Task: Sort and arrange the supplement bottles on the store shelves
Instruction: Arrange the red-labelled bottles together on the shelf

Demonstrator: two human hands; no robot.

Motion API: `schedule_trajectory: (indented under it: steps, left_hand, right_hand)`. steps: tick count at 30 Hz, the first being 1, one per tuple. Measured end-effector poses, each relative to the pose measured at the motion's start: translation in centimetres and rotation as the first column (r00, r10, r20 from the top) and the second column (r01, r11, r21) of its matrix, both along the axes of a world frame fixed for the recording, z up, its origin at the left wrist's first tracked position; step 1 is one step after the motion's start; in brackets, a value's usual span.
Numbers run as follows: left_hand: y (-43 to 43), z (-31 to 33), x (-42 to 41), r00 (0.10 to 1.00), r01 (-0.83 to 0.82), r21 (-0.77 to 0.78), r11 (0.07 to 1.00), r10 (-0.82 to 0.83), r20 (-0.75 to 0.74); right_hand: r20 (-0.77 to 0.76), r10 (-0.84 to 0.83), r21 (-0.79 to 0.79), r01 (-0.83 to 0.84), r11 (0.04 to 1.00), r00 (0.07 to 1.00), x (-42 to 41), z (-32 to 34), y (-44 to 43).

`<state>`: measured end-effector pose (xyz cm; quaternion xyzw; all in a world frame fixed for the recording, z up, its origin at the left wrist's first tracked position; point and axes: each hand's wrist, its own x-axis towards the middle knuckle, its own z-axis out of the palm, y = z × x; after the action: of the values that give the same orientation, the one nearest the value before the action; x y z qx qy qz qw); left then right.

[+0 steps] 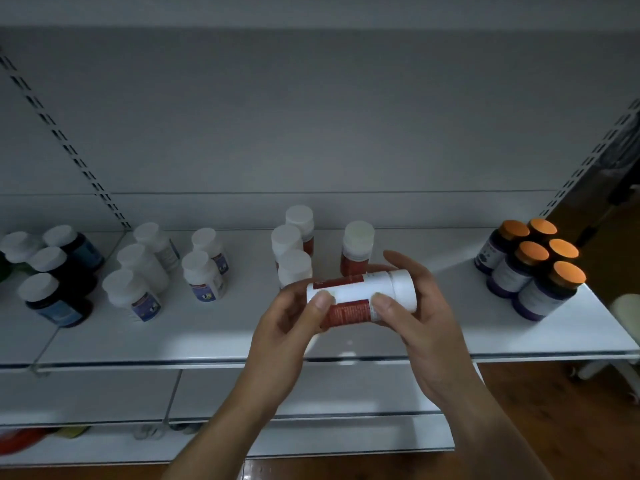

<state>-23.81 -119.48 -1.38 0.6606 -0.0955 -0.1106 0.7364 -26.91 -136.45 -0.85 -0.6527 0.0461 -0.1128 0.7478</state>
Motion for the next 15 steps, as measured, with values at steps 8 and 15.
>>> schedule_trajectory:
  steps: [8,15]
  left_hand:
    - [-0.8,-0.2,0.0,1.0,-0.024,0.014,1.0,0.024,-0.008]
    - [-1.9,-1.2,-0.2,0.999,0.032,0.256,0.966,-0.042,0.035]
  right_hand:
    - [0.0,0.043,0.041,-0.043,0.998,0.999,-0.1,-0.3,-0.6]
    - [-0.012,-0.051,-0.058,0.05,0.997,0.999,0.3,-0.5,-2.0]
